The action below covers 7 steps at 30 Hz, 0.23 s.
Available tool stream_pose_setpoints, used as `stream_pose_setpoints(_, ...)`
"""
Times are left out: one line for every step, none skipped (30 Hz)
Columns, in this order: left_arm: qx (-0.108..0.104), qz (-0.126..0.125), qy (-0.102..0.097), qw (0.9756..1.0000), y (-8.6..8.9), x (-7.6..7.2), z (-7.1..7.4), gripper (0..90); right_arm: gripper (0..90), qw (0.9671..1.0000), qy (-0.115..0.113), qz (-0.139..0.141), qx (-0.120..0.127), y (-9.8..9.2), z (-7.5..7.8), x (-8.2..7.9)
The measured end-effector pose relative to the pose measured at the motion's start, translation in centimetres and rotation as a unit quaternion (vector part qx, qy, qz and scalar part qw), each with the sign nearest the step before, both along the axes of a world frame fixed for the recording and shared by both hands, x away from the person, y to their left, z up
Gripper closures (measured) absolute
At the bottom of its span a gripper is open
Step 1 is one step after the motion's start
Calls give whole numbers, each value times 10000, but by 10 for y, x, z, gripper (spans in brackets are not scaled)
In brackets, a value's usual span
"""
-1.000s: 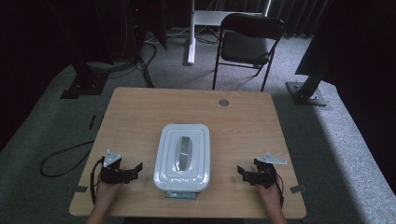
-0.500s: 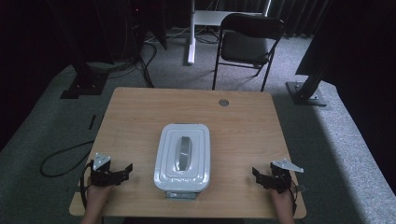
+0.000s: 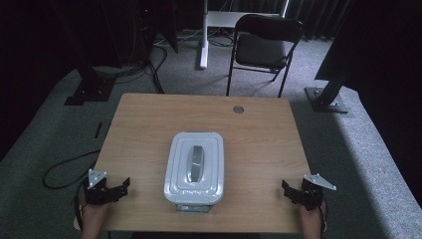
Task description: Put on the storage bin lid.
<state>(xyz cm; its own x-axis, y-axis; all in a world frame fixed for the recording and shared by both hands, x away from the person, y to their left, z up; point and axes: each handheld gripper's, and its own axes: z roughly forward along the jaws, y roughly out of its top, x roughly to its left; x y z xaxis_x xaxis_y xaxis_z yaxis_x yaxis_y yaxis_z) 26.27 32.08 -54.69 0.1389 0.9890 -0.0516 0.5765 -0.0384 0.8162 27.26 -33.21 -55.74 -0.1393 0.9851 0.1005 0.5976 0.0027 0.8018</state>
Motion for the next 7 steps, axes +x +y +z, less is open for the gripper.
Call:
stream_pose_setpoints(9,40,16,10000,1,-1,0,21,125,10000,10,-32,-27,-1,0,-1)
stream_pose_setpoints(29,97,9,9999,3,-1,0,21,125,10000,11,-78,-44,-2,0,-1)
stream_pose_setpoints(13,130,-18,9999,4,-1,-1,21,125,9999,24,-143,-51,-3,-1,0)
stream_pose_setpoints(3,156,-15,9999,6,-1,-1,21,125,9999,24,-153,-36,-3,-1,0)
stream_pose_setpoints(12,183,-7,9998,6,-2,0,21,125,9999,26,-157,-8,-4,-2,0)
stream_pose_setpoints(-1,223,-49,9997,6,-2,0,21,125,9998,37,-173,-16,-3,-2,1)
stream_pose_setpoints(-23,233,-67,9997,6,-2,0,21,125,9999,59,-149,-23,-3,-2,1)
